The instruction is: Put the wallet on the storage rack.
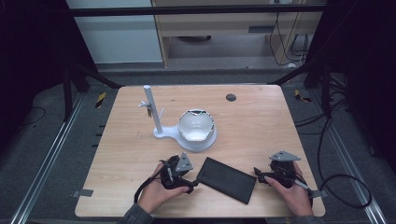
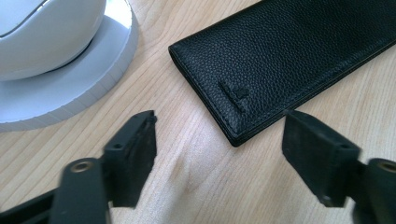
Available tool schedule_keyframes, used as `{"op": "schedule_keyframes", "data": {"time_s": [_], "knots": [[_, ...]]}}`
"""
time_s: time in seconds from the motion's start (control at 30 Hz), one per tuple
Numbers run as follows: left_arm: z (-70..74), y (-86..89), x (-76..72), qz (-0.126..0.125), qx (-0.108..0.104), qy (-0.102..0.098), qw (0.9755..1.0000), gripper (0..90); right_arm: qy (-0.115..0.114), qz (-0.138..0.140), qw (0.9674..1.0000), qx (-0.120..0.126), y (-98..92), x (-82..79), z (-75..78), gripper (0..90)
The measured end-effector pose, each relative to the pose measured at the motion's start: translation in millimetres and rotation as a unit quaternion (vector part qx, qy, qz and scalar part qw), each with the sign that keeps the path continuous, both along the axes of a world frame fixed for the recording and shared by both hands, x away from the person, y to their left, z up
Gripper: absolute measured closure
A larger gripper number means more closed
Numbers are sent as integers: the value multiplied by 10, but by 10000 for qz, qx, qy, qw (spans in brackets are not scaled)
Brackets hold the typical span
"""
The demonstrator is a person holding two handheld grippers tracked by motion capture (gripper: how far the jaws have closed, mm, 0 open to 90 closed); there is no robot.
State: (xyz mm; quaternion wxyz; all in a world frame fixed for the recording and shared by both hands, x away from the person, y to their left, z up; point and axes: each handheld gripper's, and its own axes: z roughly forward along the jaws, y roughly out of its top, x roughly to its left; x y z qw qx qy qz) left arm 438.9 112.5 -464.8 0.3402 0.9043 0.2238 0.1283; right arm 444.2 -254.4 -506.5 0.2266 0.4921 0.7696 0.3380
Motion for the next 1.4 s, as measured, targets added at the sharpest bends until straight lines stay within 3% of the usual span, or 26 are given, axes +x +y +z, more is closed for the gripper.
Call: {"op": "schedule_keyframes", "data": {"time_s": [0.17,0.33,0.5,0.93,1.4], "knots": [[-2,-10,-8,19,77,24,10000,474,-249,21,9997,-19,-5,-28,67,194],[-7,0,-26,73,207,78,9997,747,-248,52,9997,-36,-4,-29,74,250],[-13,11,-26,-11,283,177,9994,880,-236,50,9997,-63,-17,-28,70,265],[-95,-27,-16,-139,608,279,9977,899,-175,93,9997,-129,0,-15,52,252],[-149,-58,0,-191,665,319,9971,899,-174,161,9996,-140,13,-15,53,252]]}}
